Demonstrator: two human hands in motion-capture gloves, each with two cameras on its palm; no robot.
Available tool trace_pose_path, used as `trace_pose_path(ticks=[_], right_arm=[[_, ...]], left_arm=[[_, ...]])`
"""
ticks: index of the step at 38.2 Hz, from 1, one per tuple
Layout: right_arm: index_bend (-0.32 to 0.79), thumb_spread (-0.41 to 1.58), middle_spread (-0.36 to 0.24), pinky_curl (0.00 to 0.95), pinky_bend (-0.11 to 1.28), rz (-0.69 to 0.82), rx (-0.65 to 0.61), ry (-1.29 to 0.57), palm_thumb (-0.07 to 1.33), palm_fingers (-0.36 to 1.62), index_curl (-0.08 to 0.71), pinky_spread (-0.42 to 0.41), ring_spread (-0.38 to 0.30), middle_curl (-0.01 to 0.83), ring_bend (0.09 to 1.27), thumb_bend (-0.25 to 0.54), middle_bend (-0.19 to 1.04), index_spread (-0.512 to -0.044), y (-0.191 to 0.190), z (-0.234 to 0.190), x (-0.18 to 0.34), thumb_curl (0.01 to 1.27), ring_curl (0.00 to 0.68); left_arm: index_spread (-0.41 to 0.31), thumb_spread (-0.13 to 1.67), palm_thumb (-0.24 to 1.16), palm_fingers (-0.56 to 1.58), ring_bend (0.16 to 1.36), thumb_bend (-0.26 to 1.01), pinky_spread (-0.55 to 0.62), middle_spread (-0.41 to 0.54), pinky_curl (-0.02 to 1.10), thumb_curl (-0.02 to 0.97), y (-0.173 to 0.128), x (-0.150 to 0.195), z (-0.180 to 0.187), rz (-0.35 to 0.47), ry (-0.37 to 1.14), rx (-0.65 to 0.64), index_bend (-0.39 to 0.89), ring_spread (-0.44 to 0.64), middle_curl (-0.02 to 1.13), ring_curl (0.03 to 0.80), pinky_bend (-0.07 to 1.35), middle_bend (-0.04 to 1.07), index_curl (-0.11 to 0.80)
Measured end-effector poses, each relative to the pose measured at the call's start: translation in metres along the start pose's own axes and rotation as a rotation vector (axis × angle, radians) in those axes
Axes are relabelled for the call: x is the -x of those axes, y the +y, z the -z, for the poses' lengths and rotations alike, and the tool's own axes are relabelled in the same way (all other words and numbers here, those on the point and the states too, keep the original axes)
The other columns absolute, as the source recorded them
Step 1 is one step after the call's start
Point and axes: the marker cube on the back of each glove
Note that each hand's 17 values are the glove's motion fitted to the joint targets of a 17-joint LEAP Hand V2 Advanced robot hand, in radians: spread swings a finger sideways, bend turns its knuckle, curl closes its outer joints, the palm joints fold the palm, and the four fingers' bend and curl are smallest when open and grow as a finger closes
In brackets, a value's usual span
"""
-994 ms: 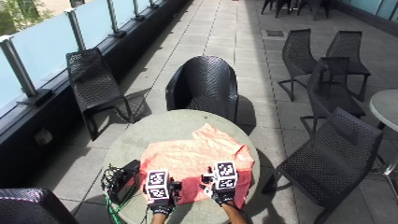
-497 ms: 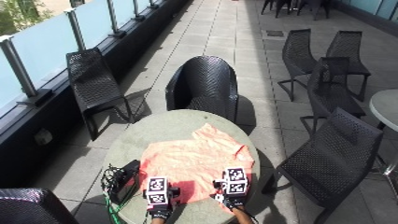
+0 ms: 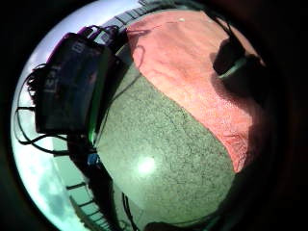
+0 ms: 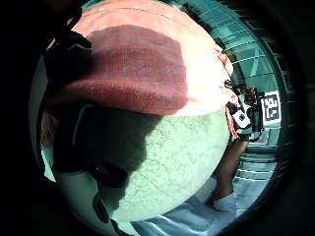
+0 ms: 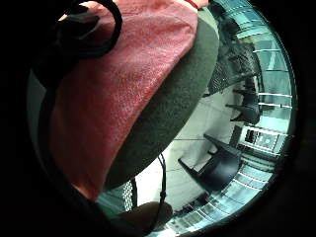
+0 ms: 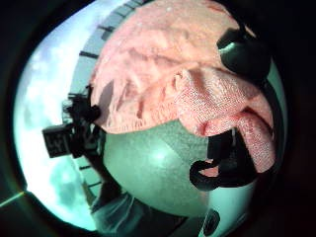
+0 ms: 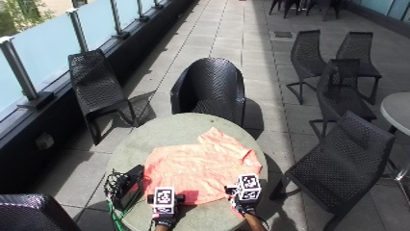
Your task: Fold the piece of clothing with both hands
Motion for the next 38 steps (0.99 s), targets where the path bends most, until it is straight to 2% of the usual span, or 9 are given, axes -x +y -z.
trace_pose_path(ticks=[5, 9, 11, 15, 22, 25, 28, 34, 38], right_arm=[[0.44, 1.23, -0.162, 0.277, 0.41, 0.078, -0.126, 0.111, 0.77, 0.73, 0.307, 0.142, -0.067, 0.326, 0.40, 0.207, 0.27, -0.364, -0.001, 0.006, 0.000, 0.34, 0.240], [0.47, 1.25, -0.198, 0.274, 0.36, 0.180, -0.087, 0.170, 0.86, 0.91, 0.348, 0.070, -0.154, 0.336, 0.43, 0.240, 0.25, -0.344, 0.018, 0.022, 0.003, 0.35, 0.264], [0.44, 1.25, -0.208, 0.280, 0.34, 0.231, -0.021, 0.173, 0.88, 0.98, 0.361, 0.036, -0.189, 0.346, 0.45, 0.244, 0.25, -0.333, 0.031, 0.035, 0.004, 0.35, 0.283], [0.36, 1.25, -0.236, 0.288, 0.30, 0.329, 0.151, 0.128, 0.90, 1.17, 0.370, -0.040, -0.251, 0.377, 0.51, 0.234, 0.31, -0.320, 0.053, 0.066, 0.004, 0.34, 0.320], [0.22, 1.24, -0.256, 0.315, 0.30, 0.385, 0.252, 0.057, 0.92, 1.32, 0.374, -0.136, -0.280, 0.422, 0.61, 0.213, 0.40, -0.313, 0.048, 0.124, 0.006, 0.32, 0.377], [0.18, 1.24, -0.255, 0.329, 0.32, 0.341, 0.198, 0.034, 0.93, 1.35, 0.374, -0.178, -0.280, 0.433, 0.64, 0.206, 0.42, -0.313, 0.010, 0.149, 0.008, 0.32, 0.392], [0.15, 1.24, -0.256, 0.342, 0.36, 0.259, 0.139, 0.009, 0.93, 1.37, 0.367, -0.227, -0.277, 0.440, 0.68, 0.196, 0.42, -0.313, -0.045, 0.168, 0.014, 0.31, 0.408], [0.11, 1.20, -0.251, 0.371, 0.45, 0.063, 0.202, 0.128, 0.94, 1.39, 0.340, -0.302, -0.255, 0.459, 0.78, 0.162, 0.46, -0.308, -0.102, 0.203, 0.048, 0.30, 0.449], [0.15, 1.17, -0.247, 0.381, 0.46, 0.011, 0.245, 0.229, 0.94, 1.39, 0.346, -0.318, -0.244, 0.470, 0.80, 0.131, 0.49, -0.307, -0.144, 0.178, 0.057, 0.30, 0.461]], left_arm=[[-0.195, 1.27, 0.51, 0.89, 0.57, 0.11, 0.09, -0.144, 0.32, 0.280, -0.001, -0.003, 0.016, -0.013, -0.070, -0.183, 0.34, -0.05, 0.33, 0.257, 0.37, 0.19, 0.341], [-0.252, 1.26, 0.60, 1.05, 0.55, 0.13, -0.03, -0.208, 0.34, 0.300, 0.001, 0.004, 0.046, -0.048, -0.117, -0.282, 0.36, -0.16, 0.35, 0.275, 0.34, 0.19, 0.369], [-0.274, 1.26, 0.61, 1.13, 0.55, 0.13, -0.08, -0.239, 0.35, 0.304, 0.013, 0.003, 0.056, -0.088, -0.085, -0.212, 0.34, -0.21, 0.38, 0.294, 0.32, 0.23, 0.377], [-0.303, 1.26, 0.64, 1.22, 0.58, 0.13, -0.14, -0.293, 0.36, 0.309, 0.051, 0.002, 0.071, -0.191, 0.003, 0.075, 0.30, -0.29, 0.42, 0.327, 0.25, 0.32, 0.386], [-0.329, 1.25, 0.67, 1.27, 0.61, 0.11, -0.20, -0.339, 0.37, 0.309, 0.061, 0.006, 0.133, -0.266, 0.023, 0.173, 0.23, -0.35, 0.46, 0.360, 0.22, 0.38, 0.397], [-0.329, 1.25, 0.68, 1.30, 0.63, 0.10, -0.23, -0.355, 0.38, 0.308, 0.035, 0.005, 0.164, -0.240, 0.008, 0.166, 0.19, -0.37, 0.47, 0.371, 0.22, 0.42, 0.398], [-0.331, 1.25, 0.69, 1.31, 0.65, 0.09, -0.25, -0.367, 0.38, 0.307, -0.012, 0.004, 0.185, -0.173, -0.035, 0.165, 0.18, -0.38, 0.48, 0.382, 0.22, 0.45, 0.400], [-0.338, 1.24, 0.70, 1.33, 0.67, 0.07, -0.27, -0.382, 0.40, 0.306, -0.120, 0.008, 0.160, -0.015, -0.146, 0.192, 0.19, -0.39, 0.49, 0.400, 0.22, 0.48, 0.414], [-0.346, 1.25, 0.72, 1.31, 0.65, 0.06, -0.27, -0.383, 0.40, 0.302, -0.125, 0.008, 0.166, 0.039, -0.220, 0.253, 0.21, -0.39, 0.50, 0.398, 0.21, 0.50, 0.432]])
